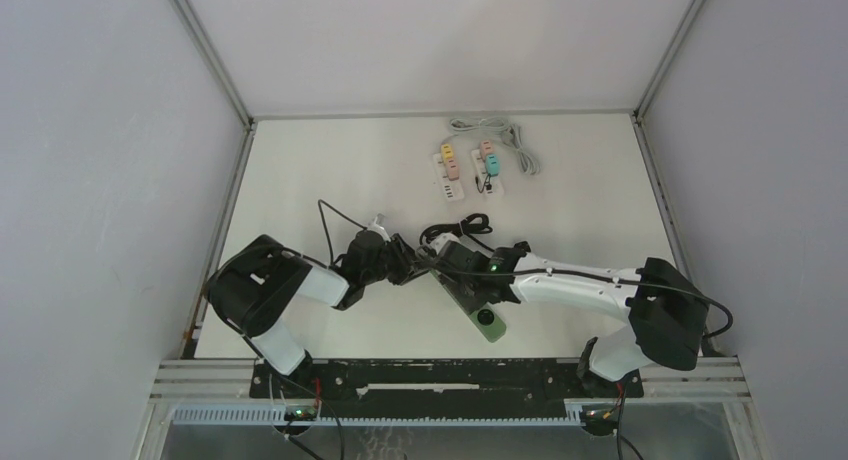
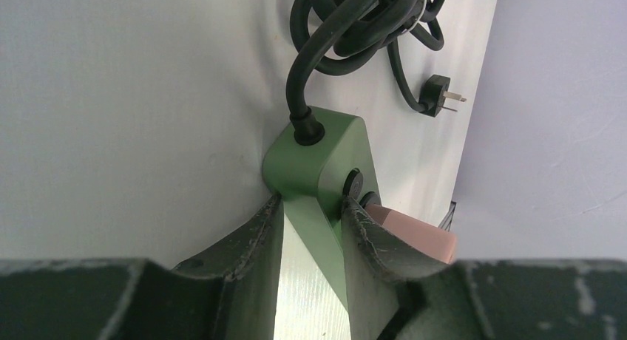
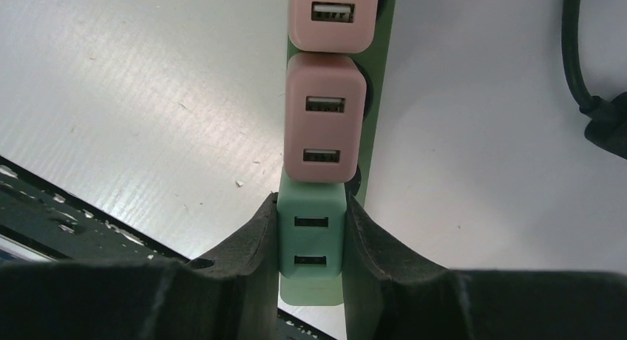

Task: Insert the plug
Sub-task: Insert the plug into the socket.

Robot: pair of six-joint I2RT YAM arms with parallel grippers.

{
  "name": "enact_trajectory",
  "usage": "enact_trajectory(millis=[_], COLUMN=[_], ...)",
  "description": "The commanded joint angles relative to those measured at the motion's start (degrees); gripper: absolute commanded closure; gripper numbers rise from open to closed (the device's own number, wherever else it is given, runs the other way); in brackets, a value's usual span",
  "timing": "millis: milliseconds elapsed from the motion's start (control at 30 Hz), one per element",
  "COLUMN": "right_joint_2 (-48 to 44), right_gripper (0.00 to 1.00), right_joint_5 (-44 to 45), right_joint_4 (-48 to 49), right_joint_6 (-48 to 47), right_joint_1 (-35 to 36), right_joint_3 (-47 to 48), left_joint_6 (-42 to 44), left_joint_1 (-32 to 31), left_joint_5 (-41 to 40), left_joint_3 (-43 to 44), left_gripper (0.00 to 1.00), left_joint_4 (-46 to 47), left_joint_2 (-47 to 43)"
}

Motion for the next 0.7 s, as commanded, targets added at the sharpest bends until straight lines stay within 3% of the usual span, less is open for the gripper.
enact_trajectory(millis=[0, 467, 667], right_joint_2=[1.4, 6.3, 3.2], right_gripper=[1.0, 1.0, 1.0], right_joint_5=[-5.7, -7.9, -6.9], right_joint_4=[0.0, 0.7, 0.2], right_joint_6=[3.9, 4.2, 7.6], right_joint_1=[-1.1, 1.5, -1.8], right_joint_3=[-4.5, -4.5, -6.9], left_joint_6=[0.4, 1.0, 0.9], left_joint_1=[0.3, 0.4, 0.3], left_joint_5=[-0.2, -0.5, -0.3], left_joint_3=[2.4, 2.8, 3.0], left_gripper=[0.62, 0.62, 0.63], left_joint_4=[0.0, -1.2, -1.2], left_joint_2=[0.3, 0.3, 0.4])
